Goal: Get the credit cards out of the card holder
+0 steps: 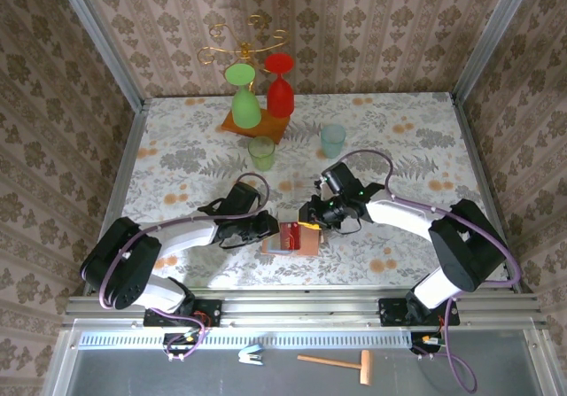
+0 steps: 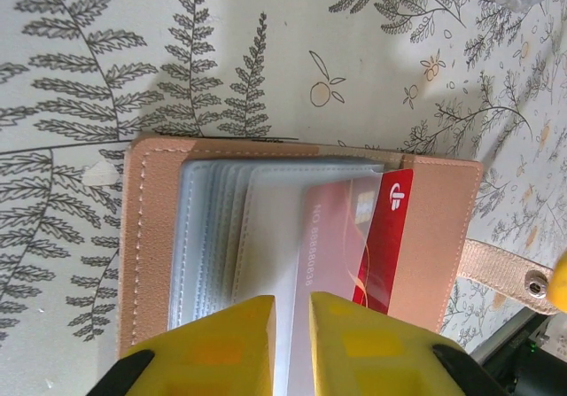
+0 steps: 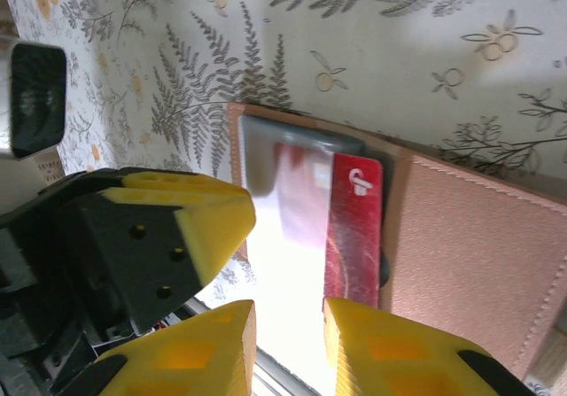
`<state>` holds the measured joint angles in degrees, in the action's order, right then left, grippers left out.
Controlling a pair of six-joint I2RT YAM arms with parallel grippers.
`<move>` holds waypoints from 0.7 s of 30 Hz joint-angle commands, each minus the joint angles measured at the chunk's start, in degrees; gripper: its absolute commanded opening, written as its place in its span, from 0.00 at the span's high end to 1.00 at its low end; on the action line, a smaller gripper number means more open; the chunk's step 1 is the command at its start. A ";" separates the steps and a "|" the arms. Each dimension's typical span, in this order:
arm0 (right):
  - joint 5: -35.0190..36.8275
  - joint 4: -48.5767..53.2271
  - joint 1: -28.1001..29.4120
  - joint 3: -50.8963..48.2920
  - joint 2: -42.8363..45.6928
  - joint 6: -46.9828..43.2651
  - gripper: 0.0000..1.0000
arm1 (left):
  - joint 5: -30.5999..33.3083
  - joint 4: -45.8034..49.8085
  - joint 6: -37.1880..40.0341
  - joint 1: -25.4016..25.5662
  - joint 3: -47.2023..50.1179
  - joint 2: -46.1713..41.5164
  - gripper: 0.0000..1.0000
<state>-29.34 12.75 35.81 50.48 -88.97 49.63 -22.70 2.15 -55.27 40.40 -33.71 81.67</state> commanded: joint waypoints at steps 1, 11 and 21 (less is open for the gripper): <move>2.43 5.14 1.98 3.65 -0.52 -0.87 0.74 | -0.59 0.82 0.69 -0.41 0.01 -1.09 0.82; 7.76 6.91 6.50 7.55 -7.98 0.46 0.76 | -1.47 -2.11 -1.75 1.07 -0.69 -1.37 0.82; 4.32 1.23 4.70 2.41 -7.36 -0.90 0.77 | -1.74 -4.52 -2.68 1.96 0.30 0.87 0.82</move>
<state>-24.01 15.55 41.28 54.50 -96.75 49.58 -23.83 -1.08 -57.06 42.13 -33.74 82.13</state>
